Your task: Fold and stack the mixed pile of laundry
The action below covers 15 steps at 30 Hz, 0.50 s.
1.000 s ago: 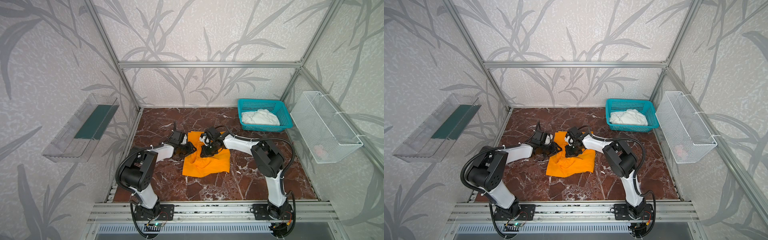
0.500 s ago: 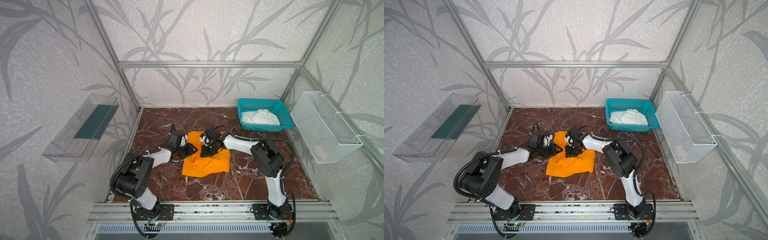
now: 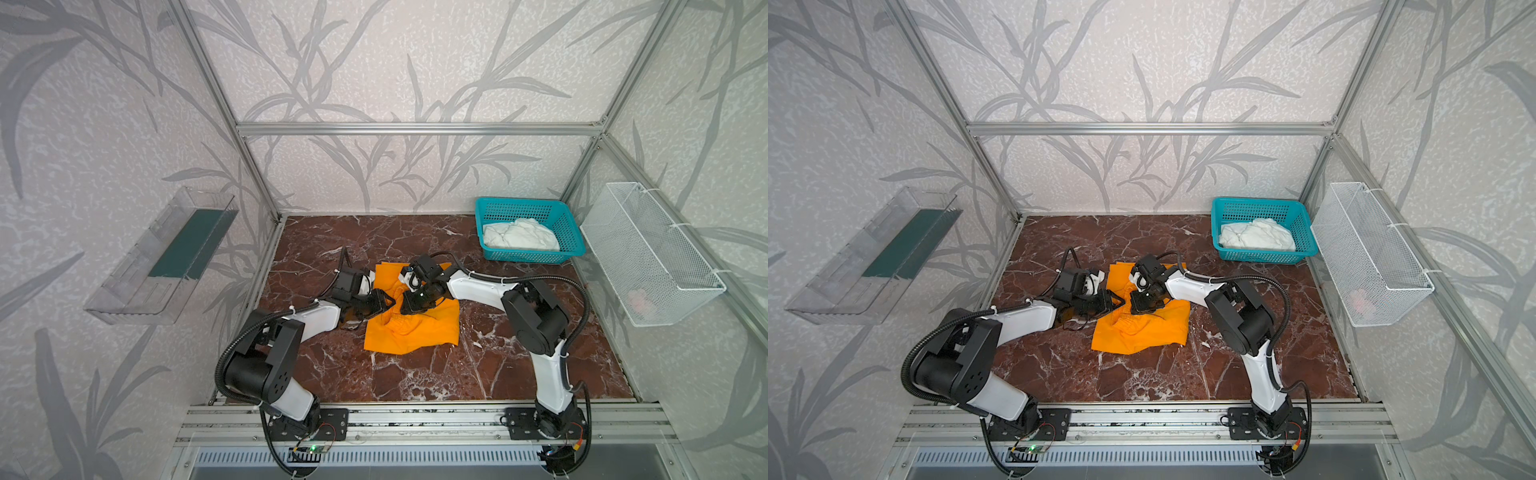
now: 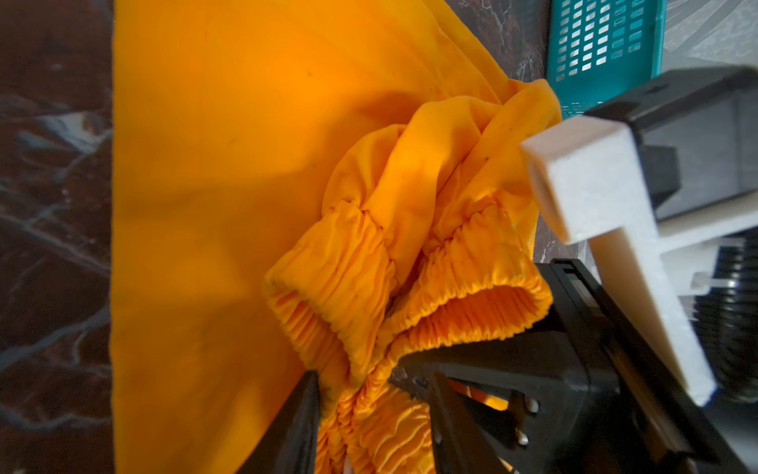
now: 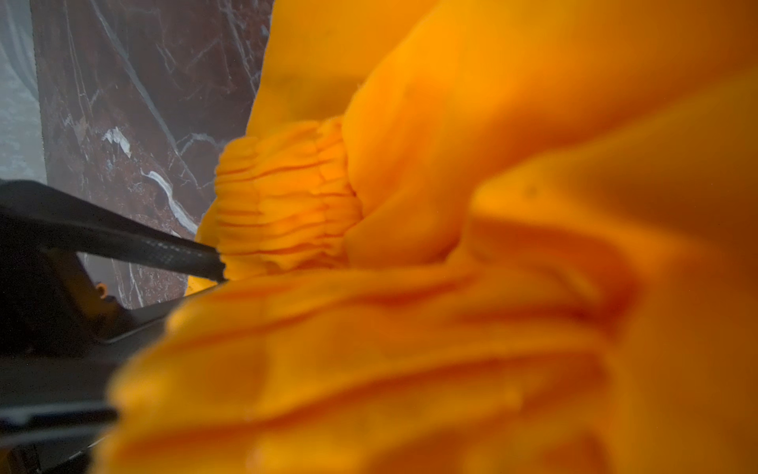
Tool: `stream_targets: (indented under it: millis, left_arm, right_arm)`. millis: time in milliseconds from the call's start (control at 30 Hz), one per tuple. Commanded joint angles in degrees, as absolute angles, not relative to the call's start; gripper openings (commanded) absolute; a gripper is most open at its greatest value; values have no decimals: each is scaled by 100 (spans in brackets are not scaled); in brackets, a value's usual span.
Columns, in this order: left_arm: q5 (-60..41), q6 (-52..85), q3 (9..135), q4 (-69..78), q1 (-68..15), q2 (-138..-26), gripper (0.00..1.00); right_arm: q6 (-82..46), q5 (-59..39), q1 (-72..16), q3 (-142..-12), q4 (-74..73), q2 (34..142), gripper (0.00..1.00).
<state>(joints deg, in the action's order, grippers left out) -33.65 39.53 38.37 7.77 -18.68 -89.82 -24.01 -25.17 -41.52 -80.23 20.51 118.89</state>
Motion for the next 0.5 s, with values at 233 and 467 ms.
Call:
stream_targets:
  millis: [233,467]
  left_arm:
    - [-3671,3773,3933,978,-2008,-9295,40]
    - [-3745,3811,3990,1068,-2116,-9489,32]
  right_arm:
    - [-2391,-2698,-4159,-7937,1868,11856,14]
    - [-2356,-2716,-4162,-7937,1845,11847,13]
